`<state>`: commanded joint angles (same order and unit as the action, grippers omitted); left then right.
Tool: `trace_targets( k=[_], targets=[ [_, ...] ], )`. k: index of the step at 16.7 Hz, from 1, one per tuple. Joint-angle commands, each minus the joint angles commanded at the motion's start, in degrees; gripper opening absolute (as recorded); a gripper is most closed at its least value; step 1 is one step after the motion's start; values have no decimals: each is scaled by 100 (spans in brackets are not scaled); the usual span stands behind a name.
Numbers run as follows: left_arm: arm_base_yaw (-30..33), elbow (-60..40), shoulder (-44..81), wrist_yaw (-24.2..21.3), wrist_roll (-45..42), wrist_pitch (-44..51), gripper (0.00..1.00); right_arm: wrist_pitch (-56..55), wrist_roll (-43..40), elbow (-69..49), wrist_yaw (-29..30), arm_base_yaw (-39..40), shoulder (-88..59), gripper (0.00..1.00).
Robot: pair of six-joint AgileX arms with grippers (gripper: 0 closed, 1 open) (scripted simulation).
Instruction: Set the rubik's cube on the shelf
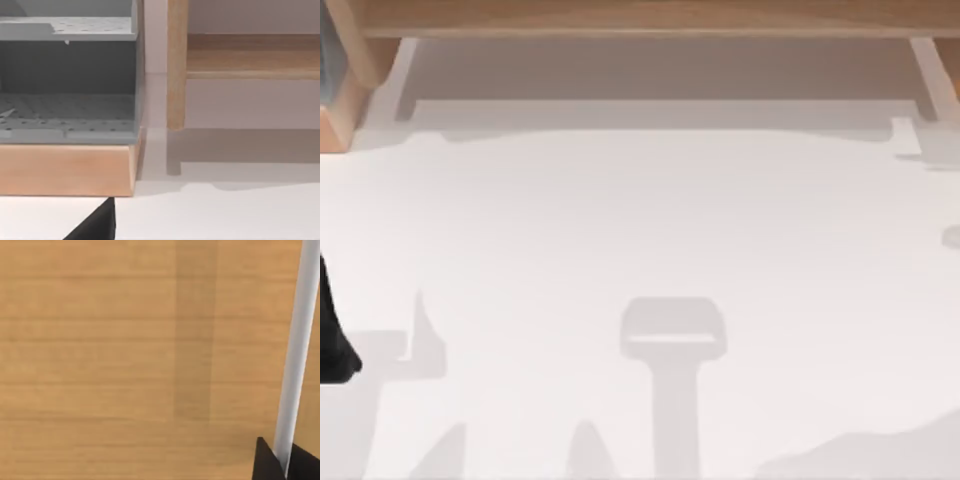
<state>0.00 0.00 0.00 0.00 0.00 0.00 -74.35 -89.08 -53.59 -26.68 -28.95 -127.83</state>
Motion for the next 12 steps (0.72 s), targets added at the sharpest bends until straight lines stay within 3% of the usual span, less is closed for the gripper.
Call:
trace_targets(
  k=[4,12],
  targets=[
    [0,0,0,0,0,0,100,-70,6,72,-39,-18,43,0],
    [0,0,0,0,0,0,100,-806,9,1368,-490,-459,543,0]
  ],
)
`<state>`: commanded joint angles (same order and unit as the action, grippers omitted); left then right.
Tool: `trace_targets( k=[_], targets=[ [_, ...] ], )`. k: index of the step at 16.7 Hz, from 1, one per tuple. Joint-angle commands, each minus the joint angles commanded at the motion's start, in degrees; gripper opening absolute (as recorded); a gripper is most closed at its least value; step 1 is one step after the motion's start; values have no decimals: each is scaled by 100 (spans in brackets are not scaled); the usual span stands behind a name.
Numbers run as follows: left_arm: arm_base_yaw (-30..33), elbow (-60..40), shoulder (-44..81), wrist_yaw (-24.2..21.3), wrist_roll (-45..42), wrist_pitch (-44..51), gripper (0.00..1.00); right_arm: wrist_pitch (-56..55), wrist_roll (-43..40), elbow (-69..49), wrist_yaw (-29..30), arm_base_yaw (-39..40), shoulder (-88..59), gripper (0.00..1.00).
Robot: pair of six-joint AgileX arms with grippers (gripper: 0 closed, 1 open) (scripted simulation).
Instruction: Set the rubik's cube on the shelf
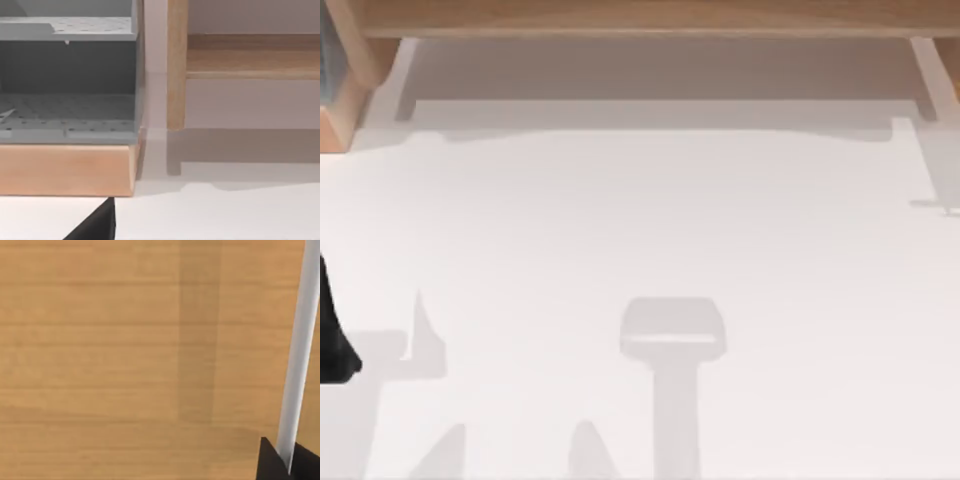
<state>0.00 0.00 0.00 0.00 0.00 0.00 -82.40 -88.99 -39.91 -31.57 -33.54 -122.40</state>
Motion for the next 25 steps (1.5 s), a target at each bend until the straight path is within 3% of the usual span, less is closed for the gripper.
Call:
trace_targets(
  k=[5,13,17,25],
  targets=[
    [0,0,0,0,0,0,100,-21,-2,10,-10,8,0,0],
    [0,0,0,0,0,0,100,-791,7,1198,-681,-656,421,0],
    [0,0,0,0,0,0,100,-817,6,1233,-705,-680,434,0],
    [0,0,0,0,0,0,100,-817,6,1233,-705,-680,434,60]
  ],
)
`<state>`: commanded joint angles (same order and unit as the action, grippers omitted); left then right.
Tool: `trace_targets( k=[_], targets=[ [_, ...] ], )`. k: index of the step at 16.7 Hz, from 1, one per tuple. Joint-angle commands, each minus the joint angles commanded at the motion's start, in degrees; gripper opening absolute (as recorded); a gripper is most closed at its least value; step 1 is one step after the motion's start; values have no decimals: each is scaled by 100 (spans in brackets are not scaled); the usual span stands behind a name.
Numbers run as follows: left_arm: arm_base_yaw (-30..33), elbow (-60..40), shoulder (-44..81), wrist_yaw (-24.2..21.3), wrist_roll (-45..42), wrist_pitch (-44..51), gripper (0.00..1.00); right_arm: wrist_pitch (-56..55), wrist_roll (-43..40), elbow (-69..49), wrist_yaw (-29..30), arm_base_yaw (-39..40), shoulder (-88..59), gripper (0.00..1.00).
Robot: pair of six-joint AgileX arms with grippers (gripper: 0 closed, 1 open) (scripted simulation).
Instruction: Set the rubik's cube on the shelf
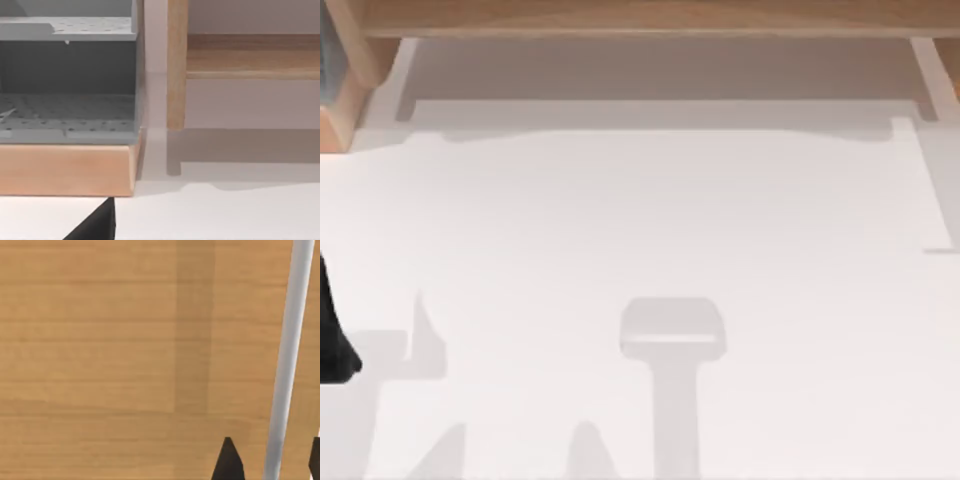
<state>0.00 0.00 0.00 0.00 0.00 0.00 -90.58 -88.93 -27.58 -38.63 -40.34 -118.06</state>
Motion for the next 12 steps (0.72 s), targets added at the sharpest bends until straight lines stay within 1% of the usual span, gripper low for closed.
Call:
trace_targets(
  k=[5,6,12],
  targets=[
    [0,0,0,0,0,0,100,0,0,0,0,0,0,98],
    [0,0,0,0,0,0,100,0,0,0,0,0,0,100],
    [0,0,0,0,0,0,100,0,0,0,0,0,0,100]
  ],
)
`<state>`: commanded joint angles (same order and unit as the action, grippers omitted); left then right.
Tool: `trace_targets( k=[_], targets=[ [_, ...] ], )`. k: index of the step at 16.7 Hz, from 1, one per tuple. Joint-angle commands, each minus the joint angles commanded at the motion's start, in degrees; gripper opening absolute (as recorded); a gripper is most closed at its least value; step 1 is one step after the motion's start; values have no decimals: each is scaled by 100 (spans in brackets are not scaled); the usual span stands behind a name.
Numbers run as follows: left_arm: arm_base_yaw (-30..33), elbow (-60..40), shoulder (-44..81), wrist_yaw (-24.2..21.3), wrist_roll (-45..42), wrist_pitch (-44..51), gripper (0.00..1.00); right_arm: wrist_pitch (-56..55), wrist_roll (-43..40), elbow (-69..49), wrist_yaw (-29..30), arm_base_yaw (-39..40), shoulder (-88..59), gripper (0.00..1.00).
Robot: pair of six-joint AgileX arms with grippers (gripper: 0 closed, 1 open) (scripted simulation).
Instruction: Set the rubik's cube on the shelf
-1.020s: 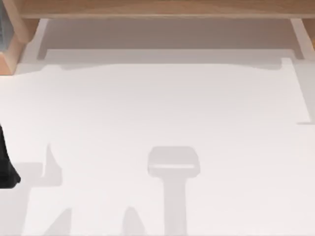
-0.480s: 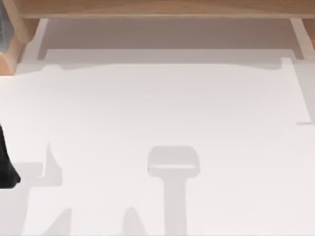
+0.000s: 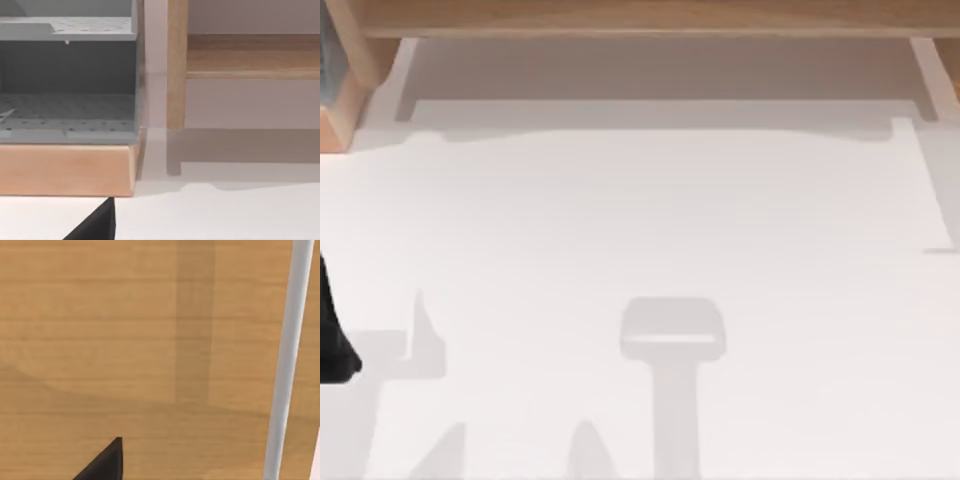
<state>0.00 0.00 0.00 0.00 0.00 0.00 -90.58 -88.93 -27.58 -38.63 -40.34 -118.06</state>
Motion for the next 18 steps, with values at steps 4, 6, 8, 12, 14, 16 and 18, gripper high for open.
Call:
trace_targets(
  k=[4,6,8,12,14,16,18],
  targets=[
    [0,0,0,0,0,0,100,-57,2,73,-62,-54,23,100],
    [0,0,0,0,0,0,100,-179,1,243,-195,-187,74,100],
    [0,0,0,0,0,0,100,-254,2,347,-277,-268,104,100],
    [0,0,0,0,0,0,100,-242,2,329,-267,-243,80,100],
    [0,0,0,0,0,0,100,-82,97,199,-158,-345,88,100],
    [0,0,0,0,0,0,100,309,325,-105,80,-558,98,100],
    [0,0,0,0,0,0,100,959,686,-579,417,-820,104,100]
  ],
)
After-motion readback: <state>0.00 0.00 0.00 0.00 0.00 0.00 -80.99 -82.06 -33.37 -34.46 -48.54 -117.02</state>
